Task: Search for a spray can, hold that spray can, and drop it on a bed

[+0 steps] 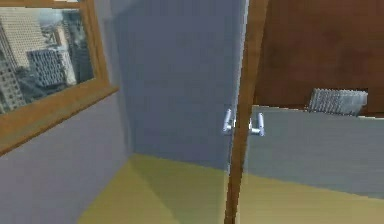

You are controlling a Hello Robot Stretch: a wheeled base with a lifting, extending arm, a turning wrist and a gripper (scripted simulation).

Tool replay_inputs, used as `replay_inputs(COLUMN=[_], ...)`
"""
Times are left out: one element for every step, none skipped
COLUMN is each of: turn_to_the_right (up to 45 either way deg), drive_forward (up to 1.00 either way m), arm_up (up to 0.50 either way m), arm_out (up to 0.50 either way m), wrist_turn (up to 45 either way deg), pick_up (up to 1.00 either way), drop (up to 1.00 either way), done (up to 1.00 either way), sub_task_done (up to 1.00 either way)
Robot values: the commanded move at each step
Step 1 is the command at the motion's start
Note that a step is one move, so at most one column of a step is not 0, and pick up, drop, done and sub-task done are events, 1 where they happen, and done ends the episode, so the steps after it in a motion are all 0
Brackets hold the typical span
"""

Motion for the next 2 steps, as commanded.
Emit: replay_inputs(turn_to_the_right=[-45.0, -45.0], drive_forward=[0.00, 0.00], arm_up=[0.00, 0.00], arm_out=[0.00, 0.00], wrist_turn=[0.0, 0.0], pick_up=[0.00, 0.00], drop=[0.00, 0.00], done=[0.00, 0.00], sub_task_done=[0.00, 0.00])
